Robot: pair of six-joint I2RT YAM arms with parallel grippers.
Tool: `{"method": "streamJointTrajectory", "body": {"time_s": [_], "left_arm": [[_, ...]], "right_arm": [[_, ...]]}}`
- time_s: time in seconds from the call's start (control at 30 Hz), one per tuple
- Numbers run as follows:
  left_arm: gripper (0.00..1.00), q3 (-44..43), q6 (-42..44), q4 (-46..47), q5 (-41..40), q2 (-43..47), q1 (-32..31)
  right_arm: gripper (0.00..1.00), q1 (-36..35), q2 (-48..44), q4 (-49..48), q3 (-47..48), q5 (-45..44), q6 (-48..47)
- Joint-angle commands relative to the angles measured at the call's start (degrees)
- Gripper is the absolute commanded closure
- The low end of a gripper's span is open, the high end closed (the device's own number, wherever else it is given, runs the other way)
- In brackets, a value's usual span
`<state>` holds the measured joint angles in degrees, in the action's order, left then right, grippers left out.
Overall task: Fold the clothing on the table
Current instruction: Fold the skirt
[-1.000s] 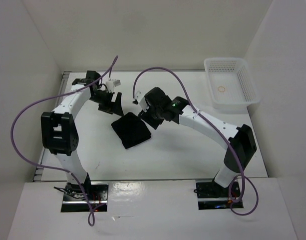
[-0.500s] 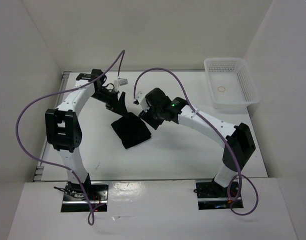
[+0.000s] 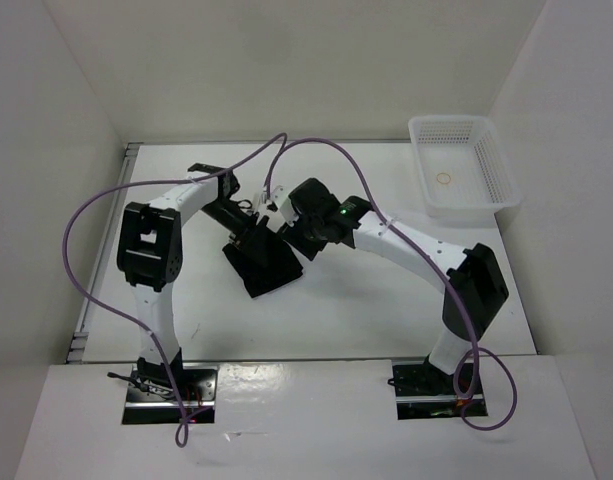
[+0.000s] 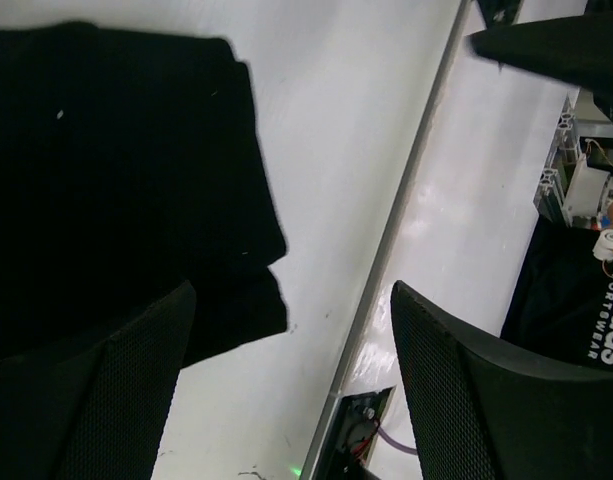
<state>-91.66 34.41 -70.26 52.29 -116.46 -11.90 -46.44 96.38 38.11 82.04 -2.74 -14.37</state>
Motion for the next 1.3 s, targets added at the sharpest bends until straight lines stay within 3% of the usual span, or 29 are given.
{"method": "streamJointTrajectory", "body": {"time_s": [0.0,0.3,0.47,0.73,0.9,1.0,1.07,1.17,1.27], "left_arm": [[0.15,-0.5,4.4,-0.4,-0.7,-2.4,0.8],[0.15,-2.4,11.8,-2.5,-1.8,-11.0,8.5],[0.15,1.7,14.0,-0.1,-3.1,-15.1,10.8],[0.15,1.2,15.9,-2.1,-4.7,-15.8,13.0],[0.11,-5.4,9.3,-4.2,-5.4,1.0,14.3],[0.0,-14.3,0.9,-4.2,-6.1,10.9,15.7],[0.0,-19.0,-9.0,-0.9,-8.2,17.2,17.3],[0.0,-18.0,-21.6,6.4,-15.4,26.2,20.4],[0.0,-10.1,-28.2,12.2,-22.2,34.4,24.1]], "right_arm": [[0.4,0.4,0.8,-2.6,-0.3,-0.6,0.8],[0.4,0.9,2.6,-2.6,-0.8,-0.6,0.8],[0.4,0.9,3.6,-2.6,-0.8,-0.6,0.8],[0.4,1.4,4.2,-2.6,-0.8,-1.3,0.8],[0.4,3.6,0.0,-2.6,-0.3,-1.8,0.8],[0.4,7.1,-3.5,-2.6,0.8,-0.5,1.4],[0.4,9.2,-5.5,-2.6,0.8,0.3,1.9],[0.37,12.9,-10.1,-2.6,-1.2,1.1,1.9],[0.35,15.8,-14.5,-3.3,-4.2,-0.3,1.9]]}}
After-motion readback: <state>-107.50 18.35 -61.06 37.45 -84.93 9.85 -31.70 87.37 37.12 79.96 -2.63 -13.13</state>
